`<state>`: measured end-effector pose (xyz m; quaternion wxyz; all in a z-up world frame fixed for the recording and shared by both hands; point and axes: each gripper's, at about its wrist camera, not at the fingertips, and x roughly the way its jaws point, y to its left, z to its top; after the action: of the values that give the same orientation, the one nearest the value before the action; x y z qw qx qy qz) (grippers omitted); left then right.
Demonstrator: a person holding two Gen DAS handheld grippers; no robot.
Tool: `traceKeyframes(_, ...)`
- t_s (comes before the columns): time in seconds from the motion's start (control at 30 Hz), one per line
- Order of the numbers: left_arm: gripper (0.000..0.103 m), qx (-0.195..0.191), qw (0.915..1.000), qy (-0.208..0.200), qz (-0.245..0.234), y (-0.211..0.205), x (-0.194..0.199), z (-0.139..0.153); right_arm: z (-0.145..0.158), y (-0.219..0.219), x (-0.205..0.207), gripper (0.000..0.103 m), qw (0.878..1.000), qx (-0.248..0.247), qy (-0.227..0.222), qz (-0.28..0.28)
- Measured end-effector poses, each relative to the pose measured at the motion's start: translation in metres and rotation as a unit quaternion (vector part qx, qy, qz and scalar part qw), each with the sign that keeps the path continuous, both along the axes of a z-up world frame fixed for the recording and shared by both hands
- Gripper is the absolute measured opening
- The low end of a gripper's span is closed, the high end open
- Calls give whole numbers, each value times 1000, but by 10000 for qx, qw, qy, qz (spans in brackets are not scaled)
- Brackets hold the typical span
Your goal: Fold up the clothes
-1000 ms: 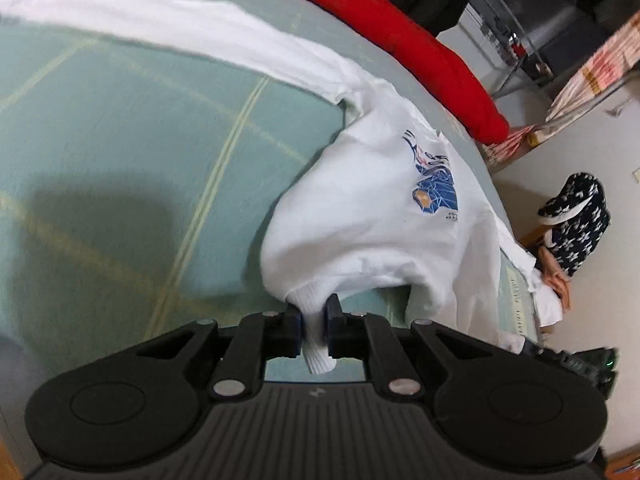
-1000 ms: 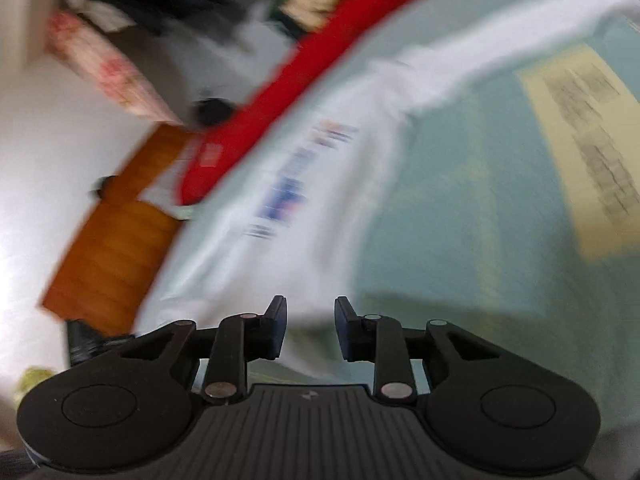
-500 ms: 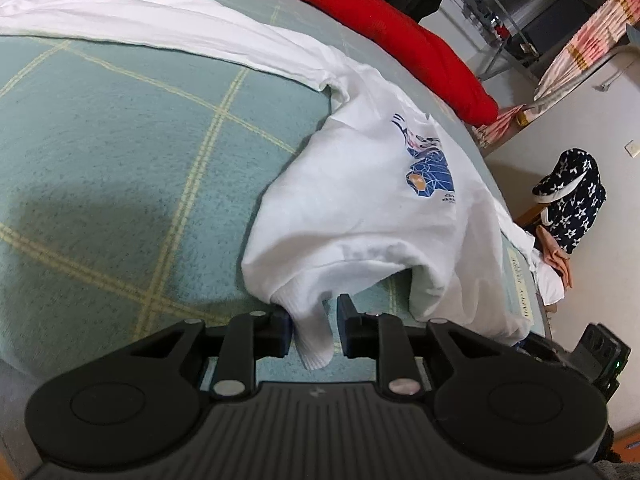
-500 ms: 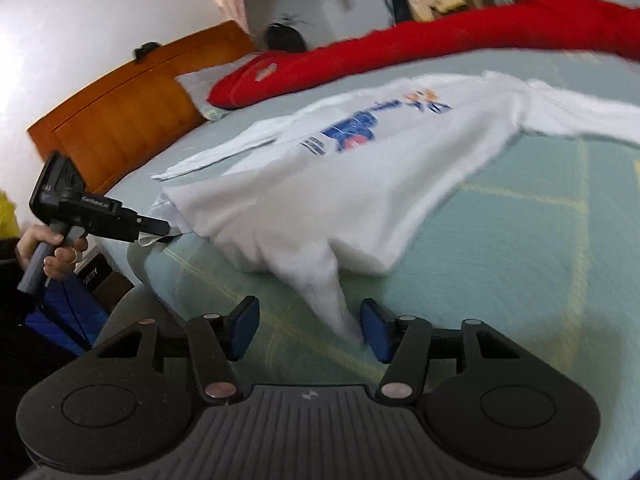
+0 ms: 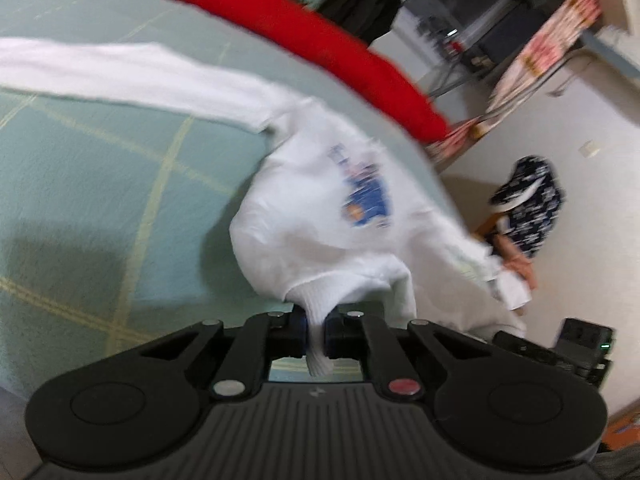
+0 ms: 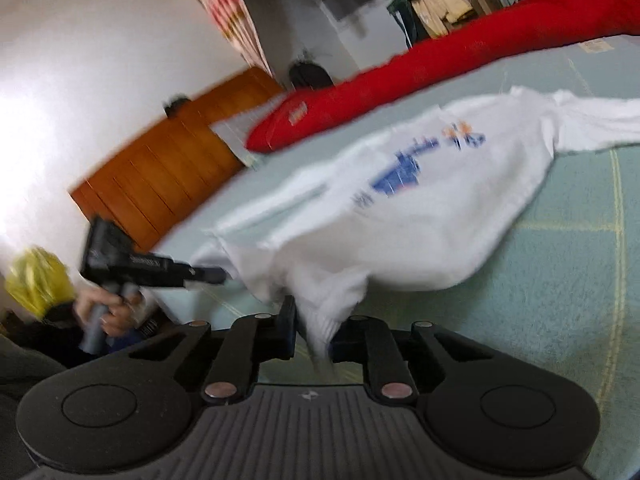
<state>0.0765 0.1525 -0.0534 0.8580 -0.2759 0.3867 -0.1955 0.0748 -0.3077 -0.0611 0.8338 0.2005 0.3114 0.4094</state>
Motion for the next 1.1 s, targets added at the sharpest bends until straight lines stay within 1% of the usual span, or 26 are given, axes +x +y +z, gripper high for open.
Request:
traceKeyframes(0.1, 5, -168, 9997, -103, -108, -1, -12, 20, 22, -17, -8, 17, 9996, 288, 8, -58)
traceKeyframes(0.2, 5, -120, 9997, -107, -206, 0, -24, 30, 38, -37, -16, 17, 9982, 580, 78, -115)
traceKeyframes(0.23, 6, -97, 9996, -82, -254, 1, -27, 30, 37, -40, -16, 17, 9987, 449, 188, -171)
traceKeyframes(0.27, 10, 6, 9997, 46, -240, 3, -28, 27, 33, -41, -15, 17, 9990, 153, 330, -266)
traceKeyframes(0.37, 11, 340, 9979, 505, -238, 6, -32, 14, 22, -46, -13, 20, 9929, -734, 755, -550)
traceKeyframes(0.4, 11, 460, 9964, 665, -242, 7, -33, 9, 18, -47, -12, 21, 9886, -1028, 895, -643)
traceKeyframes(0.47, 11, 813, 9930, 840, -186, 9, -36, 6, 11, -50, -10, 23, 9764, -1613, 1172, -828)
traceKeyframes(0.53, 11, 926, 9923, 819, -109, 14, -38, 9, 3, -51, -11, 31, 9651, -2051, 1336, -931)
traceKeyframes(0.57, 13, 959, 9925, 761, -70, 16, -38, 12, -1, -51, -12, 34, 9593, -2250, 1404, -971)
traceKeyframes(0.6, 15, 998, 9926, 697, -27, 18, -36, 16, -1, -51, -12, 38, 9573, -2309, 1417, -1005)
traceKeyframes(0.67, 22, 1105, 9923, 564, 1, 18, -28, 23, 6, -53, -13, 47, 9598, -2236, 1268, -1128)
traceKeyframes(0.73, 25, 1226, 9912, 489, -27, 14, -16, 25, 16, -50, -10, 60, 9640, -2138, 1031, -1199)
traceKeyframes(0.77, 28, 1280, 9907, 458, -44, 11, -9, 27, 20, -49, -7, 63, 9659, -2093, 929, -1205)
traceKeyframes(0.8, 30, 1290, 9907, 430, -20, 10, -1, 28, 25, -47, -2, 69, 9675, -2060, 853, -1193)
traceKeyframes(0.83, 36, 1286, 9910, 383, -20, 7, 8, 28, 29, -46, 2, 74, 9685, -2046, 791, -1177)
traceKeyframes(0.87, 40, 1258, 9915, 328, -20, 4, 18, 29, 31, -43, 7, 75, 9692, -2056, 724, -1148)
traceKeyframes(0.93, 42, 1156, 9930, 229, 22, 0, 39, 28, 35, -35, 18, 80, 9702, -2090, 601, -1070)
traceKeyframes(1.0, 42, 969, 9951, 139, 111, -2, 62, 24, 36, -28, 31, 83, 9714, -2067, 545, -1031)
traceKeyframes(1.03, 42, 797, 9966, 121, 192, -1, 75, 22, 35, -25, 37, 87, 9720, -2040, 536, -1032)
traceKeyframes(1.1, 42, 420, 9984, 122, 355, 1, 101, 15, 31, -19, 48, 88, 9728, -1989, 542, -1055)
